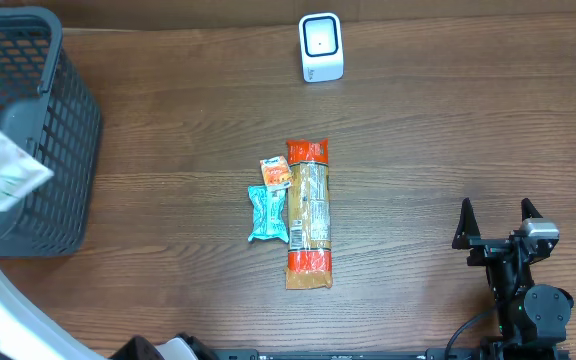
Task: Scan the item barcode
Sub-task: 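Lift the tube out and lay it left of the green pack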
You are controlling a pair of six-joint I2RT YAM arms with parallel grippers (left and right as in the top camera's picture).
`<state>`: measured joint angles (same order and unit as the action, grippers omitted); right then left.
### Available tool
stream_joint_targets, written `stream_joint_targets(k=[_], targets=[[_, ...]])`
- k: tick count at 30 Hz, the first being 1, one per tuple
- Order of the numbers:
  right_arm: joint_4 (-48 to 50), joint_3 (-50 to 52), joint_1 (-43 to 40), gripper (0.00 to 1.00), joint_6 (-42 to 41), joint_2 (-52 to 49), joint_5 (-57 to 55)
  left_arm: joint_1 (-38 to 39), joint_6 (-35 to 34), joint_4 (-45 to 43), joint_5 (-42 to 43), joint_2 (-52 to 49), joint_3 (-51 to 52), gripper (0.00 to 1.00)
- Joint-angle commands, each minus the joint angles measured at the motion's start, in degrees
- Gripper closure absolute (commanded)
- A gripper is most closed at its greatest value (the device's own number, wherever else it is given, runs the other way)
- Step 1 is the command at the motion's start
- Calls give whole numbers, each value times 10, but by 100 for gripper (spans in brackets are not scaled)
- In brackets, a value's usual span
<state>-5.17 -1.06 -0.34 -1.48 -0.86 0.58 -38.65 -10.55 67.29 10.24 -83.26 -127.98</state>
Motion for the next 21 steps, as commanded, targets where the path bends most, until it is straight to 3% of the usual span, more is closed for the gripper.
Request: stream_joint_targets(k=[1, 11, 21], targets=[[3, 6, -1, 0, 3, 5, -7, 40, -12, 42, 25, 1, -4, 75], [3, 6, -1, 0, 3, 5, -7, 159, 65, 226, 25, -78, 31, 78], [3, 6, -1, 0, 3, 5, -7, 263, 82, 149, 12, -119, 254, 80]])
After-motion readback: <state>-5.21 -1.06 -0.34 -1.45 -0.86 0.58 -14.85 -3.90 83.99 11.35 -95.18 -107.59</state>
